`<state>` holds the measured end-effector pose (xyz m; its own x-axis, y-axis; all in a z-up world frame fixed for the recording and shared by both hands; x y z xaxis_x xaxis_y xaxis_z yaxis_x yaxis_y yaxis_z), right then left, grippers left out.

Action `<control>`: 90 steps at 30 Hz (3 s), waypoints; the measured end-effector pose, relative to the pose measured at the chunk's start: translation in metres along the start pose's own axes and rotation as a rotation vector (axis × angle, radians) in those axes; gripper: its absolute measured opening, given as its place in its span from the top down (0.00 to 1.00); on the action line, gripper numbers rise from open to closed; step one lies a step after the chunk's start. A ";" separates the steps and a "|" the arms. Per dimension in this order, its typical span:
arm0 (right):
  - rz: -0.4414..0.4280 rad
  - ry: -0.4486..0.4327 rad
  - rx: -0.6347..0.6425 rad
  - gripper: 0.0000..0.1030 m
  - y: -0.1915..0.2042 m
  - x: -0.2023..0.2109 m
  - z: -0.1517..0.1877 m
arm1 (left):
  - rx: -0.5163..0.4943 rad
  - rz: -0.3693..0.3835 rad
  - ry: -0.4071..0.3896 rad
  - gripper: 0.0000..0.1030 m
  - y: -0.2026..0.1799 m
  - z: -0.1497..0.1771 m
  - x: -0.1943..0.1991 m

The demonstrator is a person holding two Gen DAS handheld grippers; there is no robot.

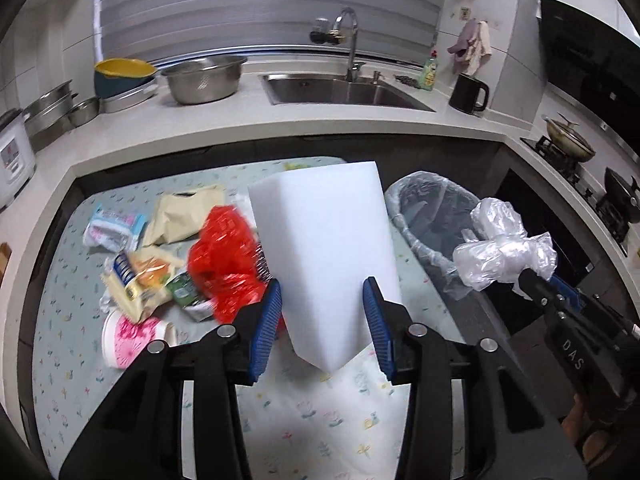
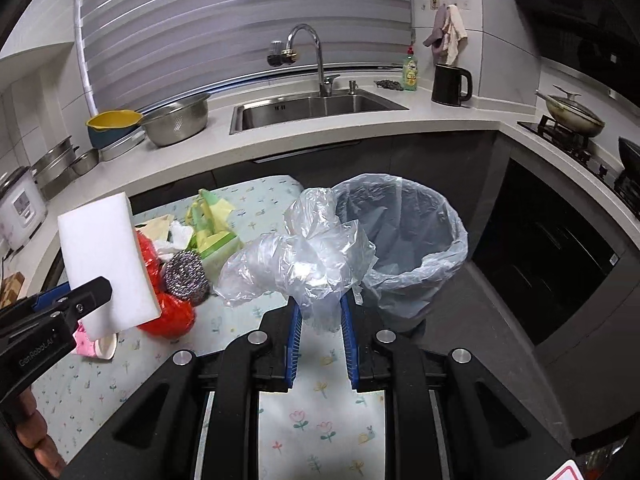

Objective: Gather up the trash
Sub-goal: 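Carry sponge and clear bag to the bin and release both inside, then move both tools back over the remaining trash on the table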

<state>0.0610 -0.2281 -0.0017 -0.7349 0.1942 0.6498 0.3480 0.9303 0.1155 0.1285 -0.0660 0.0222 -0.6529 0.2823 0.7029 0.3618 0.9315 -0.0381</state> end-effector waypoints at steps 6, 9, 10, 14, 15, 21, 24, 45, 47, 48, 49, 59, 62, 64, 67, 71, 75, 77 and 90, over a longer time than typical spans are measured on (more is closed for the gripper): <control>0.086 -0.036 -0.073 0.83 -0.053 -0.007 -0.021 | -0.129 0.103 -0.052 0.61 -0.071 -0.043 -0.022; 0.125 -0.049 -0.108 0.83 -0.078 -0.013 -0.029 | -0.161 0.161 -0.052 0.61 -0.102 -0.060 -0.044; 0.133 -0.049 -0.118 0.83 -0.085 -0.015 -0.031 | -0.164 0.175 -0.046 0.60 -0.111 -0.065 -0.054; 0.163 -0.038 -0.153 0.83 -0.107 -0.032 -0.036 | -0.189 0.224 -0.002 0.60 -0.144 -0.080 -0.095; 0.171 -0.036 -0.154 0.83 -0.111 -0.036 -0.037 | -0.193 0.248 0.012 0.60 -0.151 -0.082 -0.103; 0.202 -0.016 -0.168 0.83 -0.125 -0.061 -0.041 | -0.215 0.260 0.018 0.56 -0.175 -0.093 -0.146; 0.200 -0.003 -0.173 0.82 -0.129 -0.076 -0.046 | -0.182 0.236 0.027 0.37 -0.171 -0.099 -0.158; 0.123 -0.047 -0.112 0.43 -0.092 -0.127 -0.094 | -0.042 0.119 -0.052 0.21 -0.099 -0.114 -0.141; 0.113 -0.062 -0.114 0.42 -0.087 -0.118 -0.096 | -0.046 0.104 -0.061 0.20 -0.093 -0.112 -0.134; 0.110 -0.069 -0.114 0.40 -0.085 -0.113 -0.096 | -0.045 0.098 -0.063 0.20 -0.090 -0.111 -0.130; 0.108 -0.074 -0.112 0.39 -0.082 -0.108 -0.096 | -0.043 0.094 -0.066 0.20 -0.087 -0.110 -0.127; 0.091 -0.119 -0.061 0.33 -0.045 -0.047 -0.089 | -0.032 0.032 -0.094 0.18 -0.055 -0.089 -0.076; 0.087 -0.126 -0.032 0.32 -0.028 -0.030 -0.081 | -0.017 0.010 -0.105 0.16 -0.041 -0.079 -0.059; 0.077 -0.127 -0.015 0.32 -0.017 -0.021 -0.075 | -0.003 -0.006 -0.101 0.15 -0.030 -0.073 -0.049; 0.057 -0.123 0.008 0.32 -0.001 -0.010 -0.067 | 0.017 -0.027 -0.086 0.14 -0.013 -0.062 -0.038; 0.029 -0.118 0.031 0.32 0.020 0.001 -0.055 | 0.043 -0.062 -0.062 0.14 0.012 -0.046 -0.027; -0.002 -0.109 0.045 0.31 0.041 0.008 -0.045 | 0.090 -0.090 -0.044 0.14 0.039 -0.031 -0.018; -0.013 -0.104 0.052 0.31 0.052 0.010 -0.038 | 0.111 -0.105 -0.034 0.13 0.052 -0.023 -0.015; -0.075 -0.039 0.126 0.31 0.110 0.006 -0.005 | 0.207 -0.194 0.035 0.13 0.128 0.026 -0.004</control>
<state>0.0979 -0.1257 0.0185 -0.7788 0.1321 0.6132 0.2172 0.9739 0.0660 0.1605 0.0580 -0.0041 -0.6718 0.0893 0.7354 0.0864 0.9954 -0.0419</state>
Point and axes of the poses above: each gripper's, at about its wrist camera, not at the fingertips, and x roughly against the way its jaws point, y to its left, z to its underside, the point moved 3 cm from there along -x, roughly the way its jaws point, and after that the axes turned 5 degrees about -z, right-handed, at the moved point
